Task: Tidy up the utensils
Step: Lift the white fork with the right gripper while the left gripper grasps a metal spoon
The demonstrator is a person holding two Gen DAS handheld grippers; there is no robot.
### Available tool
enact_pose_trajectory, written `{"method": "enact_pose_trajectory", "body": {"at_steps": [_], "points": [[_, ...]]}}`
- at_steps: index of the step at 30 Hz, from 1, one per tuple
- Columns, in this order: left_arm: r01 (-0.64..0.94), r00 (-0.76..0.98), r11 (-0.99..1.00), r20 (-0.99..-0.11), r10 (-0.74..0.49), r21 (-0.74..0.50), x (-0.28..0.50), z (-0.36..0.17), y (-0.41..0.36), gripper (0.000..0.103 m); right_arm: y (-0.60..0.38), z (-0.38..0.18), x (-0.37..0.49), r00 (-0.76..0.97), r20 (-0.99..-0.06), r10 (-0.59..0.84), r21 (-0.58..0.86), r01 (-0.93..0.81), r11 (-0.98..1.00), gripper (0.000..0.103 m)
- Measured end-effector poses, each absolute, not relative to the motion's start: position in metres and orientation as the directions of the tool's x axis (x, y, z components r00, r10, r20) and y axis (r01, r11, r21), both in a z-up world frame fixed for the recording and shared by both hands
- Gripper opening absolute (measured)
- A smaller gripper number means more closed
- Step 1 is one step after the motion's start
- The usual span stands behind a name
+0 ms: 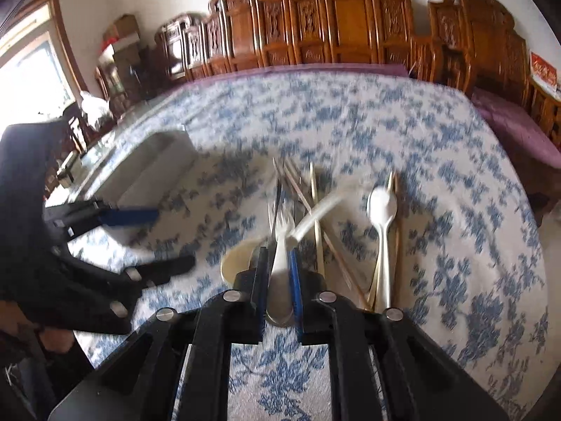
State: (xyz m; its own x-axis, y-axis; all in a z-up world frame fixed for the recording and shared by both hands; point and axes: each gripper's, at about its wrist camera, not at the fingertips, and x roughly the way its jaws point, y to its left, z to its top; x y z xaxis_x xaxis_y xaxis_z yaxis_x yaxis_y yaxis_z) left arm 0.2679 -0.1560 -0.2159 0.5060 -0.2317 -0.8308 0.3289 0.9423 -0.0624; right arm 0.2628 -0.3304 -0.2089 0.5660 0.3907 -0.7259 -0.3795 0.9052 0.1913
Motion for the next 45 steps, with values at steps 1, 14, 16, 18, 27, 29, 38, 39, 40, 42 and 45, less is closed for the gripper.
{"method": "enact_pose_trajectory", "body": {"at_steps": [1, 14, 16, 18, 27, 29, 38, 39, 40, 42, 45], "points": [[0.329, 0.504, 0.942, -0.832, -0.230, -0.061, 0.267, -0.217, -0.157, 0.077, -0.330, -0.205, 0.263, 0.577, -0.718, 0.390, 0.186, -0.381, 0.906, 0.001], [0.297, 0.501, 0.953, -0.840, -0.208, -0.058, 0.267, -0.221, -0.144, 0.077, -0.311, -0.224, 0.270, 0.521, -0.779, 0.350, 0.151, -0.386, 0.910, 0.010], [0.297, 0.502, 0.953, -0.840, -0.206, -0.057, 0.266, -0.221, -0.142, 0.077, -0.308, -0.230, 0.274, 0.508, -0.790, 0.344, 0.148, -0.387, 0.910, 0.020], [0.295, 0.501, 0.954, -0.841, -0.204, -0.056, 0.267, -0.222, -0.141, 0.077, -0.306, -0.235, 0.278, 0.497, -0.797, 0.342, 0.146, -0.391, 0.909, 0.024], [0.291, 0.500, 0.956, -0.845, -0.189, -0.042, 0.275, -0.223, -0.140, 0.077, -0.300, -0.244, 0.282, 0.471, -0.820, 0.324, 0.111, -0.424, 0.899, 0.004], [0.292, 0.498, 0.956, -0.847, -0.186, -0.039, 0.277, -0.224, -0.142, 0.077, -0.303, -0.238, 0.281, 0.491, -0.808, 0.327, 0.112, -0.417, 0.902, 0.004], [0.308, 0.463, 0.948, -0.857, -0.226, -0.083, 0.301, -0.231, -0.171, 0.077, -0.342, -0.206, 0.272, 0.600, -0.748, 0.285, 0.099, -0.324, 0.941, 0.004], [0.313, 0.458, 0.946, -0.859, -0.231, -0.087, 0.304, -0.232, -0.175, 0.077, -0.348, -0.205, 0.270, 0.604, -0.747, 0.278, 0.097, -0.315, 0.944, 0.004], [0.319, 0.451, 0.943, -0.861, -0.236, -0.092, 0.308, -0.234, -0.180, 0.077, -0.352, -0.205, 0.268, 0.605, -0.747, 0.275, 0.098, -0.309, 0.946, 0.004], [0.322, 0.443, 0.942, -0.864, -0.239, -0.096, 0.313, -0.238, -0.187, 0.074, -0.362, -0.206, 0.266, 0.609, -0.747, 0.268, 0.101, -0.294, 0.950, 0.004], [0.338, 0.422, 0.935, -0.871, -0.250, -0.105, 0.322, -0.244, -0.198, 0.067, -0.371, -0.207, 0.266, 0.609, -0.747, 0.267, 0.112, -0.281, 0.953, 0.004]]}}
